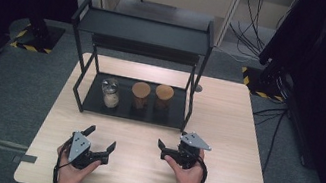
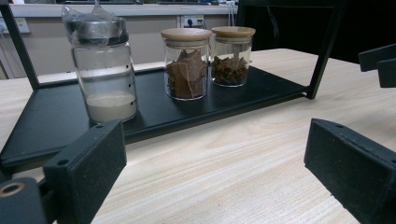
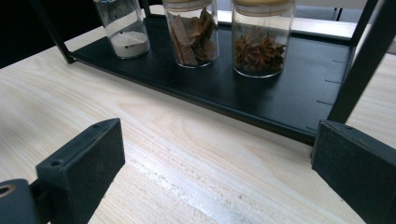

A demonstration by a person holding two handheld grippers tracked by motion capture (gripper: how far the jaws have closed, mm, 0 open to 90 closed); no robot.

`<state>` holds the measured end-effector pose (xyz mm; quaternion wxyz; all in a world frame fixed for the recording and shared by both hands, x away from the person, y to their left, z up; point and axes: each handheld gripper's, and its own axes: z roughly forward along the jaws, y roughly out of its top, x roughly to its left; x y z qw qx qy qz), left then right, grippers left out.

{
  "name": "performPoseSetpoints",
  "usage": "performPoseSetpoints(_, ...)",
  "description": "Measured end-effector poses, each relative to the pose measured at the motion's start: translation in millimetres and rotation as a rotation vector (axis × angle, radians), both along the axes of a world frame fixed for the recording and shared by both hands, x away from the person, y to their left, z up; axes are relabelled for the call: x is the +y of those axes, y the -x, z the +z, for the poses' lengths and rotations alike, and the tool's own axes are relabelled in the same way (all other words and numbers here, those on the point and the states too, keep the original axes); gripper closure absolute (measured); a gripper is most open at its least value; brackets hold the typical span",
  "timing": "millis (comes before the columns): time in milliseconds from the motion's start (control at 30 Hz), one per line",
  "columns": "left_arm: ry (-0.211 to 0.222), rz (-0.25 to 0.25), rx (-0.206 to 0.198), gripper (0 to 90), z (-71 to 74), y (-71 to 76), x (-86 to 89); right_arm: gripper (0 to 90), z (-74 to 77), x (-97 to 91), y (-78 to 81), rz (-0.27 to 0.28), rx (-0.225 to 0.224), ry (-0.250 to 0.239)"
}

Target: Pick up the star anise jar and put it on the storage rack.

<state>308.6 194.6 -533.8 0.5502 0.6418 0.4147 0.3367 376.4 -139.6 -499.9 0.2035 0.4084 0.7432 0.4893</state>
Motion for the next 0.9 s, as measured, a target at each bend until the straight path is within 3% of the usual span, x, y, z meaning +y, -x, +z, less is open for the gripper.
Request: performPoseSetpoints(900,-0.003,-0.002,-0.002,5.1,0.0,0.1,-0.4,3.0,-7.9,-23.7,4.6,-0.023,0.016,0.002)
